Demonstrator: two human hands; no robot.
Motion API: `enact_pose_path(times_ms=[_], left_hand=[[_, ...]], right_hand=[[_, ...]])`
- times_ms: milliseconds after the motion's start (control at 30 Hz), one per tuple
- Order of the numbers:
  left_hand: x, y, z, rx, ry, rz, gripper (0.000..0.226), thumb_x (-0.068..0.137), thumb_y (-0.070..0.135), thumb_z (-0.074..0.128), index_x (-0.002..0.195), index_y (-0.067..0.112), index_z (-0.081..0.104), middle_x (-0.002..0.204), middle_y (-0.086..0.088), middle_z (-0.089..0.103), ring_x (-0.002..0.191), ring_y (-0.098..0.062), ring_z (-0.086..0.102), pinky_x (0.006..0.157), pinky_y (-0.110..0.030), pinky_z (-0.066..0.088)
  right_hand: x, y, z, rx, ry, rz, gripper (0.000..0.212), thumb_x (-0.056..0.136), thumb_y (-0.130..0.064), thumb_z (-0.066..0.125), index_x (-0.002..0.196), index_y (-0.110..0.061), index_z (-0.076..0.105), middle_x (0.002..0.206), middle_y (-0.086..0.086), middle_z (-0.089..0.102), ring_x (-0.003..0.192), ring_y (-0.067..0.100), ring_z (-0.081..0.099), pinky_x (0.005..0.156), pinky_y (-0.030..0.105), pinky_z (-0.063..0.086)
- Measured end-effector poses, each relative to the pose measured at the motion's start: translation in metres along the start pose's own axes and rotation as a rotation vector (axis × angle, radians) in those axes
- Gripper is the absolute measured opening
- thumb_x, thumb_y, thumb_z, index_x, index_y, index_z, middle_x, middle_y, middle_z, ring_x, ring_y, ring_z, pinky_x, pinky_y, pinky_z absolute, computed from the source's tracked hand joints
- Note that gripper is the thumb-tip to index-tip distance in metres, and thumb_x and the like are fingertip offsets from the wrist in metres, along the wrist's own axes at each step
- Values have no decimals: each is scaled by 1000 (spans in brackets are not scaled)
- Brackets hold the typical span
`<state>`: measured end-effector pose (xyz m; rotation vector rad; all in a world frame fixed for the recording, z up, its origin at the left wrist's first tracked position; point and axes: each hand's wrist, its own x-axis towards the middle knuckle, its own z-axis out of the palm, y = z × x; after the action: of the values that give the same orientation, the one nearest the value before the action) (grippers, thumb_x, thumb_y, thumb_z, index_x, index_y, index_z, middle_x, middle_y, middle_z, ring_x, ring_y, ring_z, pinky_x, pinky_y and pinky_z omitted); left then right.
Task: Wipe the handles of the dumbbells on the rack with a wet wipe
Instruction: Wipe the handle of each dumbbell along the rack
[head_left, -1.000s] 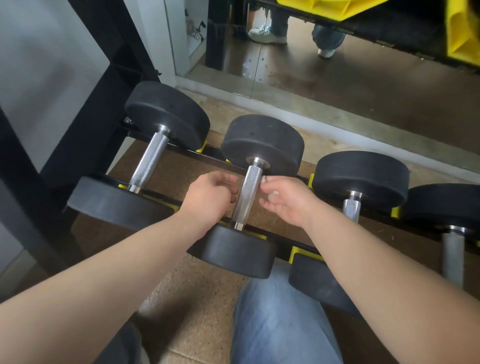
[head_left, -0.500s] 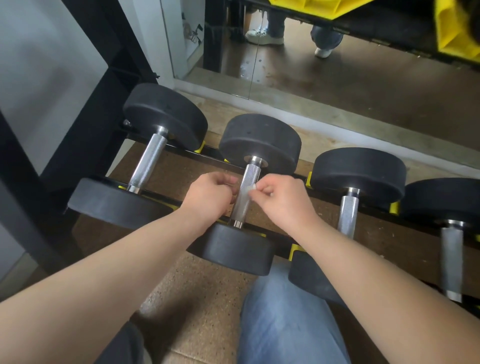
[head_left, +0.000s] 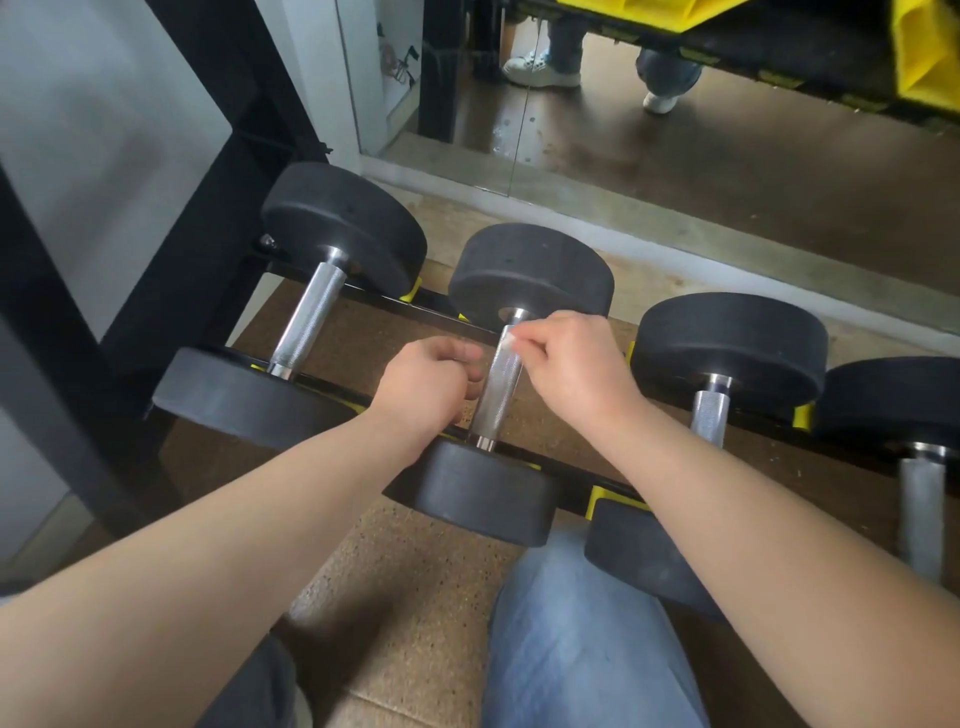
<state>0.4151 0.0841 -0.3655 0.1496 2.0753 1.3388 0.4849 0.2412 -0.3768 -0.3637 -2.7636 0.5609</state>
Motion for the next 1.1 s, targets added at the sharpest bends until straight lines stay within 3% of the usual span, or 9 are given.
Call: enact_pose_path(times_ms=[133,200,300,367,433,667,867,1000,1100], left_hand=[[1,-1,1,-19,7,23,42,89,-2,41,109,22,70,102,2,75,88,-12,73,63,-28,51],[1,-2,0,-28,17,25,44,87,-3,39,105,23,70,99,2,75,83,-11,72,63,-27,50],[1,-2,0,-23,-3,26,42,88,-1,40,104,25,70,100,3,75,88,-11,72,65,-27,51],[1,-3,-1,-22,-7,21,42,89,0,41,106,25,70,101,4,75,93,-13,72,67,-29,52],[0,-2,-1,-26,-5,20,41,90,0,42,107,24,70,102,3,74,94,-13,72,68,-30,52],[0,-1,1,25,-4,33,43,90,-1,40,109,23,70,101,4,74,87,-8,71,64,-26,51],[1,-8,-2,68,-32,183,22,94,14,62,97,32,74,98,12,76,92,-9,72,75,-31,58],[-2,-11,-8,61,-88,293,11,96,23,70,101,29,78,94,7,79,90,-22,74,76,-39,61],[-1,-9,-11,-42,-77,262,10,95,17,73,103,18,78,95,-4,79,91,-24,75,69,-28,60]], right_hand=[[-20,-14,1,66,-201,-287,25,87,-6,66,69,-21,72,66,-10,45,62,12,45,60,29,46],[-32,-18,1,110,-340,-308,18,87,-10,69,75,-20,78,68,-6,58,64,13,53,61,29,45],[-25,-9,0,157,-151,-80,10,91,-16,71,91,-20,80,79,-3,72,73,14,64,70,18,48],[-15,-4,-5,171,5,140,9,96,-18,69,100,-16,76,84,-6,71,75,10,64,67,0,39],[-14,-1,-5,171,7,237,11,98,-20,66,105,-14,71,82,-12,65,71,4,58,65,-3,36],[-46,-7,-1,209,-443,78,9,89,-26,77,85,-29,70,76,-15,68,74,-4,63,67,10,43],[-27,-10,-1,436,-101,343,10,87,-35,78,85,-39,70,79,-18,71,72,-5,66,71,16,52],[-22,-16,-5,617,-119,391,17,92,-23,75,90,-39,73,88,-10,76,61,-5,63,69,24,53],[-23,-20,-8,603,-176,426,21,93,-18,69,94,-37,75,95,-9,77,63,1,62,74,26,53]])
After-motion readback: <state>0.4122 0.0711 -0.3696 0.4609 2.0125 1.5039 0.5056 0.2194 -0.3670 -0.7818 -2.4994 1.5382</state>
